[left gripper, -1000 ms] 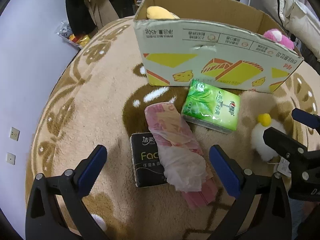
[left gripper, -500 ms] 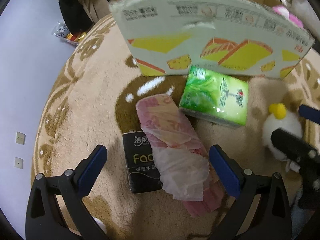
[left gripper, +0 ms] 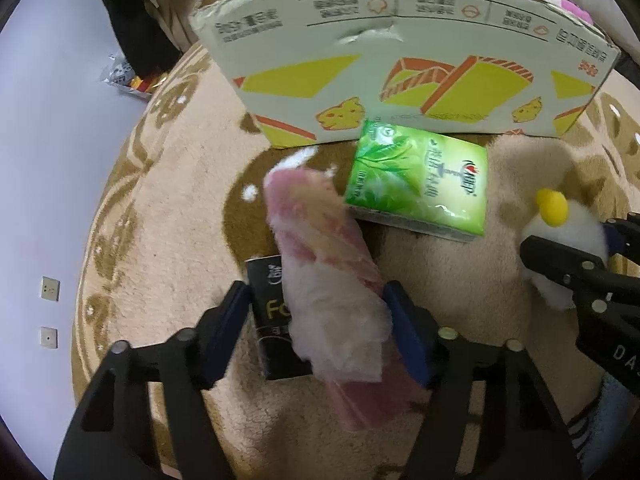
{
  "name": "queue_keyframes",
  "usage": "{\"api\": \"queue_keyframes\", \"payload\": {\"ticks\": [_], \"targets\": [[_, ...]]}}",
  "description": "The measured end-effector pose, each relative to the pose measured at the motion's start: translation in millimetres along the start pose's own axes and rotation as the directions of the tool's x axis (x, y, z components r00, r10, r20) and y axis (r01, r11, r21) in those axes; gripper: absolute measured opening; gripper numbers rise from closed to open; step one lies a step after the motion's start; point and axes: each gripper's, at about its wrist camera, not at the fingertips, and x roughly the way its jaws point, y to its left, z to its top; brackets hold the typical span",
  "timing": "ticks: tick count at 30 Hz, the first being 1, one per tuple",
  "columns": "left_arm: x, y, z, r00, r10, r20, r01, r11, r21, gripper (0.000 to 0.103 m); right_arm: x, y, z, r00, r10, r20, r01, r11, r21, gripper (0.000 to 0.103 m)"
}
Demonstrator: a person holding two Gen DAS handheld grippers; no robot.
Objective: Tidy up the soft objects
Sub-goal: 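Close the left tool on the pink wrapped item while the right tool grips the white pompom, then carry the pink item and white pompom over the box and lower them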
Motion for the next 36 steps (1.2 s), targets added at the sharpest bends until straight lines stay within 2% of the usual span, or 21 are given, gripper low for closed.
{"api": "queue_keyframes", "payload": {"ticks": [6,15,16,18,19,21,22,30,33,36], "targets": [[-3,10,1,0.999,-0.030,0.011,0.031,0.999,-0.041,0.059,2,-1,-1,1.000,0.012,0.008,-0.012,1.000,0.019,0.036],[-7,10,2,0.999,0.016,0.030,-0.015,0.999,-0.041,0.060,-3,-9,-3,1.000,0.013,0.012,-0.014,1.000,0.024,0.036],[-10,10,2,0.999,0.024,0.043,-0.022,0.999,-0.037,0.058,-3,-9,-3,1.000,0.012,0.013,-0.012,1.000,0.023,0.036],[-14,8,2,0.998,0.022,0.066,-0.020,1.000,-0.023,0.050,-5,-7,-3,1.000,-0.001,0.026,0.001,1.000,0.011,0.028],[-15,7,2,0.997,0.009,0.071,-0.007,1.000,-0.019,0.043,-5,-3,-2,0.999,-0.006,0.033,0.006,1.000,0.000,0.026],[-16,7,2,0.997,-0.003,0.081,0.004,1.000,-0.017,0.038,-6,0,-1,0.999,-0.017,0.047,0.018,1.000,-0.019,0.025],[-17,8,2,0.996,-0.011,0.086,0.013,1.000,-0.020,0.032,-6,1,-1,0.999,-0.017,0.049,0.018,0.999,-0.026,0.025],[-22,14,1,0.992,-0.064,0.111,0.069,0.996,-0.048,0.027,-9,1,0,0.998,-0.013,0.067,0.015,0.999,-0.034,0.024],[-26,16,0,0.988,-0.079,0.130,0.087,0.995,-0.055,0.022,-13,-3,0,0.997,-0.004,0.081,0.005,1.000,-0.021,0.024],[-30,16,-1,0.982,-0.122,0.143,0.130,0.990,-0.050,0.019,-18,-6,0,0.995,-0.006,0.097,0.008,1.000,-0.020,0.019]]}}
